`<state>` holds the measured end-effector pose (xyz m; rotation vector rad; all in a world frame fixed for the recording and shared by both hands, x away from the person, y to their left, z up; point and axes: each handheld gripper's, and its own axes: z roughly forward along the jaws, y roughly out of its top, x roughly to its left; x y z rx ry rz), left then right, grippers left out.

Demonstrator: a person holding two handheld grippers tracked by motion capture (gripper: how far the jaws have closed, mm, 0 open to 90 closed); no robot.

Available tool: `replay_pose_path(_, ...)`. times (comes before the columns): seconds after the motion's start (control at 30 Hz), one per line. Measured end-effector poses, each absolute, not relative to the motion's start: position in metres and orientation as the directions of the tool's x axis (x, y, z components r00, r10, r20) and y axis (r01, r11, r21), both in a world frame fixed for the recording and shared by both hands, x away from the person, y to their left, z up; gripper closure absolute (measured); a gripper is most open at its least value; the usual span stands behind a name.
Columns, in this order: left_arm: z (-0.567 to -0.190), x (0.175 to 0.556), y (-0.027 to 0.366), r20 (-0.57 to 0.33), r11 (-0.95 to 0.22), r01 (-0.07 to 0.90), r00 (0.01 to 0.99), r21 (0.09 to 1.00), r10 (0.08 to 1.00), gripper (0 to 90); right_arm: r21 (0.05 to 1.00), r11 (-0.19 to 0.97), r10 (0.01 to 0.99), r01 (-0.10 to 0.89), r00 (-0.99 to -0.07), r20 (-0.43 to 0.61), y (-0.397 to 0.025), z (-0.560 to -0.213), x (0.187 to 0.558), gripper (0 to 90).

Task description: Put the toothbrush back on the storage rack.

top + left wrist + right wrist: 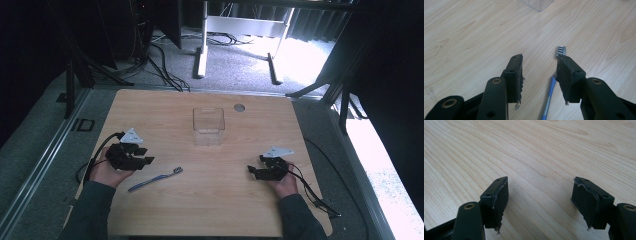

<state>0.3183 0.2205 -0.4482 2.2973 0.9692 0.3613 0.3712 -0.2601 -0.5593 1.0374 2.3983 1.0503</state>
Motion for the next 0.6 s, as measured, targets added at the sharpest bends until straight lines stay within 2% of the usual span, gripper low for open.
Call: replay_pose_path(0.6,-0.451,0.320,0.209,0.024,-0.590,0.541,0.724,0.599,0.689,60.0,0.736,0.465,0.730,0.492,-0.683,-0.005,-0.260,-0.559,0.371,29.1)
